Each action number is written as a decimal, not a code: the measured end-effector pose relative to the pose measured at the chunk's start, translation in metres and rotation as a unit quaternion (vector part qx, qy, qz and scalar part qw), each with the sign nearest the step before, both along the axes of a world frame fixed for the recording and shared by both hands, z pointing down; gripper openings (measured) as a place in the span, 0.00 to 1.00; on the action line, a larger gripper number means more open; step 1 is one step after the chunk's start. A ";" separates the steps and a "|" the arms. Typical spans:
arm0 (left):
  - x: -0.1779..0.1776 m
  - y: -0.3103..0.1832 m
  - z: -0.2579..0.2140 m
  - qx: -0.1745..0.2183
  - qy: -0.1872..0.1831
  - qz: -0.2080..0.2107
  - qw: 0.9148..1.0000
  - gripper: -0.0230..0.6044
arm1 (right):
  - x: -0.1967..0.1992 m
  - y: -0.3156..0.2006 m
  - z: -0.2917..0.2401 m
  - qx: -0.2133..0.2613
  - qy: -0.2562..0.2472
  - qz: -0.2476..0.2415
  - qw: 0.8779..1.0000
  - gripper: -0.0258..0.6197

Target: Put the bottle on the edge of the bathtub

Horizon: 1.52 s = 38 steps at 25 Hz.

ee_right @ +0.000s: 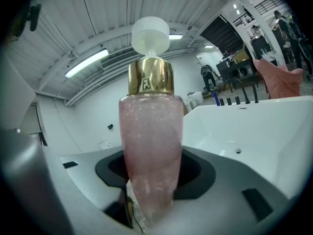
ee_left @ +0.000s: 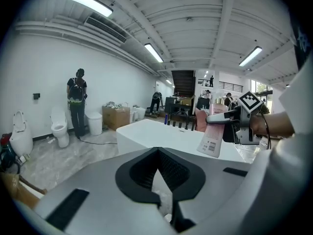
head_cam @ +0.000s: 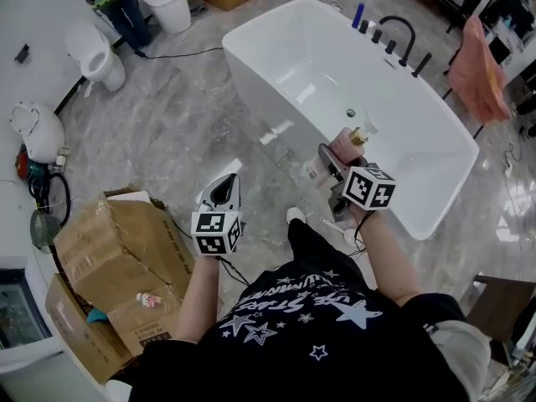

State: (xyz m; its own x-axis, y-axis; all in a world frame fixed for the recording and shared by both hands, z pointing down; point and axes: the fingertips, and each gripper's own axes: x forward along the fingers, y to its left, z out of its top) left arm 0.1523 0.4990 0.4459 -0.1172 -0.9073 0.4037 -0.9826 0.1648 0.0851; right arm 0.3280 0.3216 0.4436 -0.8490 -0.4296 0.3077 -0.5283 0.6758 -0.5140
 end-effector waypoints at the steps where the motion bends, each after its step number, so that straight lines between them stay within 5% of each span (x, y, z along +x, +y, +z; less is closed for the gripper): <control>1: -0.004 -0.015 -0.001 -0.001 -0.002 0.001 1.000 0.06 | -0.004 -0.015 0.000 0.002 0.000 0.000 1.000 0.39; 11: -0.040 -0.141 -0.003 -0.020 -0.004 0.003 1.000 0.06 | -0.047 -0.156 0.003 -0.003 -0.008 -0.004 1.000 0.39; 22: -0.087 -0.204 0.006 -0.028 -0.003 -0.009 1.000 0.06 | -0.085 -0.229 0.018 -0.016 -0.005 -0.001 1.000 0.39; 31: -0.170 -0.277 0.020 -0.017 0.023 0.044 0.999 0.06 | -0.147 -0.272 0.028 -0.017 0.017 0.046 0.999 0.39; 38: -0.268 -0.351 0.015 -0.021 0.032 0.110 0.993 0.06 | -0.226 -0.325 0.011 -0.005 0.036 0.103 0.994 0.39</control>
